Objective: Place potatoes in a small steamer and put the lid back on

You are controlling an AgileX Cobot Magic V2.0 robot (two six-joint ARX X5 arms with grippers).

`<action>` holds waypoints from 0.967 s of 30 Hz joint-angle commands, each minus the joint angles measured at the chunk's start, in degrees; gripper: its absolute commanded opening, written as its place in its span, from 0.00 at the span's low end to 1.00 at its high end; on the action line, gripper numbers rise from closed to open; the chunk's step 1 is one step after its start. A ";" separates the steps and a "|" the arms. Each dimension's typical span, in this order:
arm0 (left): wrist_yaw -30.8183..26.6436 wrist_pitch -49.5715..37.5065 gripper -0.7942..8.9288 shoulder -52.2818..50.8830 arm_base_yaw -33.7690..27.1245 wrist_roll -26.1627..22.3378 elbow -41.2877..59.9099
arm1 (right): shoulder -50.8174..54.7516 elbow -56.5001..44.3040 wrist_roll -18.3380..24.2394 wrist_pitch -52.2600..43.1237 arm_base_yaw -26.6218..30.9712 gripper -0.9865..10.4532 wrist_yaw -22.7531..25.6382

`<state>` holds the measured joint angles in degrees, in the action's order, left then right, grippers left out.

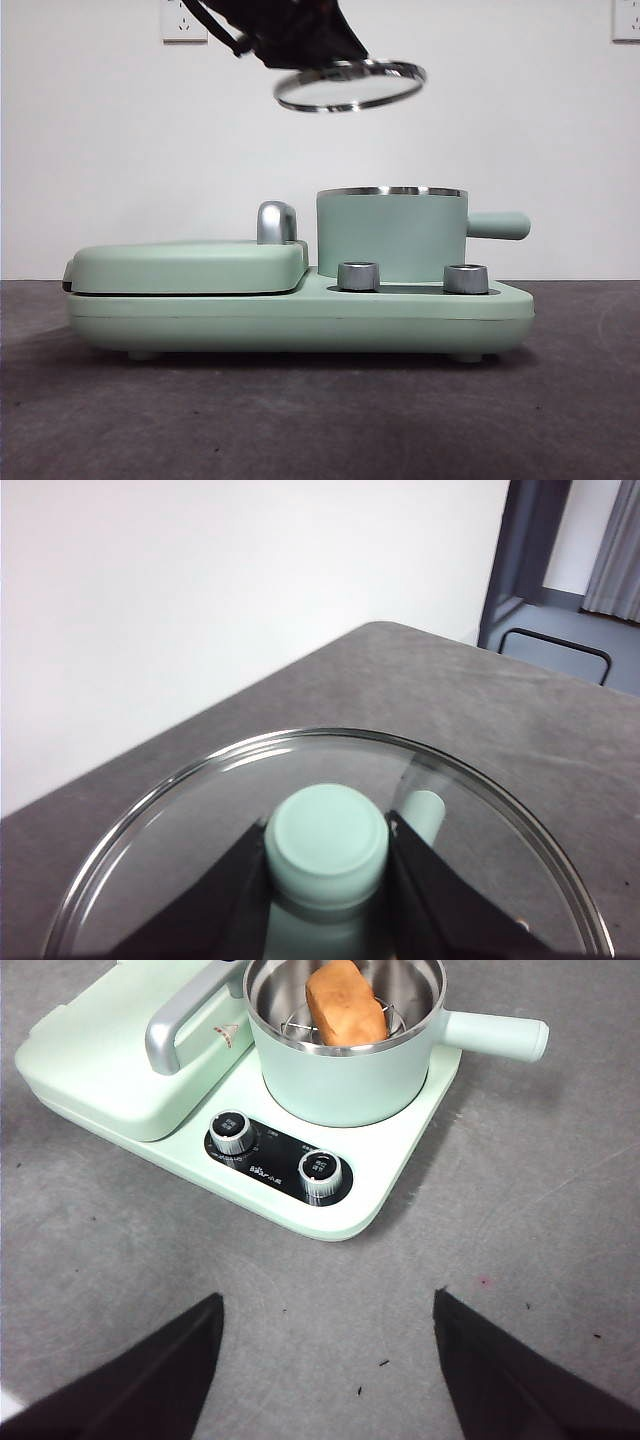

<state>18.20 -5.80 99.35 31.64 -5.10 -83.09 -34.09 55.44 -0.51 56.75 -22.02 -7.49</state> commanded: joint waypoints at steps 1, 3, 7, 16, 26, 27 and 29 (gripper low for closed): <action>0.26 -3.58 0.09 2.47 1.03 -0.39 -2.03 | -0.24 0.48 -1.07 -0.55 -0.24 0.37 0.07; 0.26 -5.22 0.09 3.93 1.33 -0.37 -2.05 | -0.24 0.48 -1.31 -0.57 -0.24 0.37 0.17; -0.17 -6.88 0.09 6.43 1.77 -0.37 -2.08 | -0.24 0.48 -1.86 -0.55 -0.24 0.37 0.48; -0.24 -9.49 0.09 9.92 1.81 -0.39 -2.16 | -0.24 0.48 -1.86 -0.57 -0.24 0.37 1.60; -0.24 -10.51 0.09 11.39 2.19 -0.42 -2.69 | -0.28 0.48 -1.86 -0.61 -0.24 0.37 1.97; -0.24 -10.51 0.09 11.54 2.21 -0.44 -2.69 | -0.28 0.48 -1.84 -0.61 -0.24 0.37 1.97; -0.24 -10.51 0.09 11.82 2.54 -0.46 -2.69 | -0.28 0.48 -1.86 -0.61 -0.24 0.37 1.97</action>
<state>17.89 -14.52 110.02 33.43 -5.13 -83.85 -34.11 55.44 -1.78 56.73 -22.02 -5.78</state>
